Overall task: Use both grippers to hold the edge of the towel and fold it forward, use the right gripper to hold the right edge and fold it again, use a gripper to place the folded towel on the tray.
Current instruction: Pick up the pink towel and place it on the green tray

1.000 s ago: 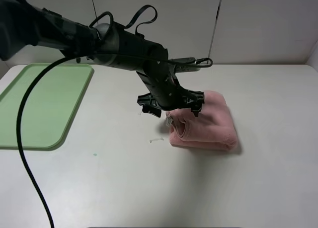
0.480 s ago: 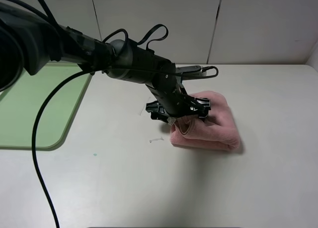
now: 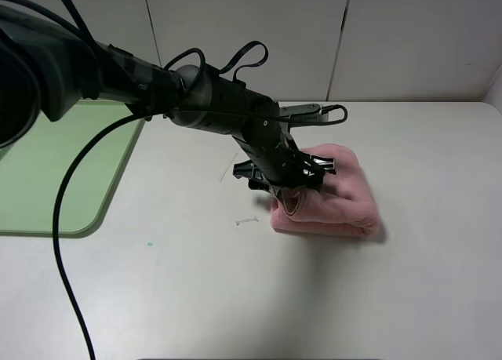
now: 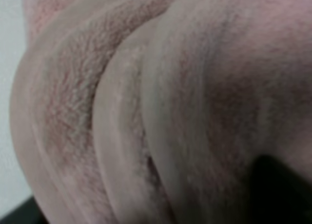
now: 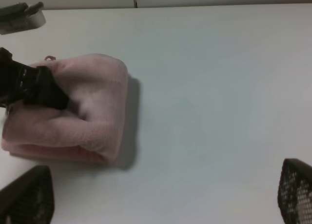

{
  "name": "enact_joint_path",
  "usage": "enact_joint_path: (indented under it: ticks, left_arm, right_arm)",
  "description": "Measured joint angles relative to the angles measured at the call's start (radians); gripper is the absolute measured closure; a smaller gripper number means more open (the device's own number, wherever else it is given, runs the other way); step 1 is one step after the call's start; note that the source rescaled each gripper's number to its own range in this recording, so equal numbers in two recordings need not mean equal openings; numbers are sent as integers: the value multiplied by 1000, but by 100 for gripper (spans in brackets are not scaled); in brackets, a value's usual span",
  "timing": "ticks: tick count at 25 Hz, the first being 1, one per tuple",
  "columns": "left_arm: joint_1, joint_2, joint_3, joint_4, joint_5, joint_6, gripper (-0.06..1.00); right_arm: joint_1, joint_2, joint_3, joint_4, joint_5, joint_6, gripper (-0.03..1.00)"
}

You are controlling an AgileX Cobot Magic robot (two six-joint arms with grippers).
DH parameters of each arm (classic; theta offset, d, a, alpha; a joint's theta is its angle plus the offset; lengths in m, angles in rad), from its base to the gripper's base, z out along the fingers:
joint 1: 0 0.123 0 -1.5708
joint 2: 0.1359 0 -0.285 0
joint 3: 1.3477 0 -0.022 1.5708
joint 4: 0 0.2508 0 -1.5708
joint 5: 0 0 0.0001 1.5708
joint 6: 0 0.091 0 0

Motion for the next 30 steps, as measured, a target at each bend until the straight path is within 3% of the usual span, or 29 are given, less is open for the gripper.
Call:
enact_joint_path:
  ticks: [7, 8, 18, 30]
  left_arm:
    - [-1, 0, -3, 0, -1, 0, 85]
    - [-1, 0, -4, 0, -1, 0, 87]
    - [7, -2, -5, -1, 31, 0, 87]
    - [74, -118, -5, 2, 222, 40, 87]
  right_arm:
    - [0, 0, 0, 0, 0, 0, -3]
    - [0, 0, 0, 0, 0, 0, -3]
    - [0, 0, 0, 0, 0, 0, -3]
    - [0, 0, 0, 0, 0, 0, -3]
